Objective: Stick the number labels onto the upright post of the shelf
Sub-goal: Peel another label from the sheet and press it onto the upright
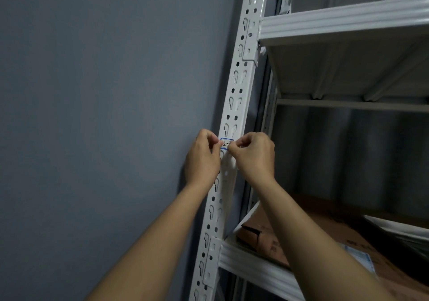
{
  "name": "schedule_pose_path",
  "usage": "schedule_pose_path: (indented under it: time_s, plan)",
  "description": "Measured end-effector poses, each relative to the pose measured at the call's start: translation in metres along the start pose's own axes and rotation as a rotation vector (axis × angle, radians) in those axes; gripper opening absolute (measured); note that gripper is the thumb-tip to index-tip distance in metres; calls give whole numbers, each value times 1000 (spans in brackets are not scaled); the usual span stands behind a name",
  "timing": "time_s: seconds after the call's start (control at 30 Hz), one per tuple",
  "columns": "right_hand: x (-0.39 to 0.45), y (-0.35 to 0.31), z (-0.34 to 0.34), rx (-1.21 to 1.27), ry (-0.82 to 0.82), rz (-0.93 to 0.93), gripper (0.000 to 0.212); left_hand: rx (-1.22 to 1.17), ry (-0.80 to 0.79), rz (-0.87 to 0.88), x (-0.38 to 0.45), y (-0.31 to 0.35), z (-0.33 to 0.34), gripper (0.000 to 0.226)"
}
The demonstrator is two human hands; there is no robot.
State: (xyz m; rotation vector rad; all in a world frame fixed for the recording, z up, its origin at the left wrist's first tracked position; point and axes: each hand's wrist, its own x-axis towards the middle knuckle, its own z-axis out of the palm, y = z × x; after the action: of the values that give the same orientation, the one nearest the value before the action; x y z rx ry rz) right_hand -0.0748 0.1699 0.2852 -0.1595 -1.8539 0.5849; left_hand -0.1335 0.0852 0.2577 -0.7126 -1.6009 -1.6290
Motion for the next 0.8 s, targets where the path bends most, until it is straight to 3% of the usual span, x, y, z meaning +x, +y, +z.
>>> schedule_pose_path:
  time_s: [0.17,0.23,0.33,0.5,0.57,0.63,0.7,0.8]
  plan:
    - [-4,-4,-2,70,25,-3,26,32,-16,-13,3,-3,1,13]
    - [-3,-2,-7,224,20,71,36,10,-25,-31,7,-4,0,14]
    - [-3,1,-14,456,-114,242,49,-20,-118,-111,10,-5,-1,15]
    - [-3,-2,-11,587,-237,304,27,-363,-383,-394,12,0,-2,24]
    - [-2,-3,-6,479,-177,271,27,-443,-476,-446,13,-2,-6,27]
    - [-1,-7,3,298,-113,221,40,-448,-534,-466,12,-6,-9,32]
    - [-2,-11,11,147,-79,210,53,-441,-559,-477,11,-7,-11,35]
    - [-1,-10,19,43,-59,213,53,-455,-565,-488,10,-5,-13,40]
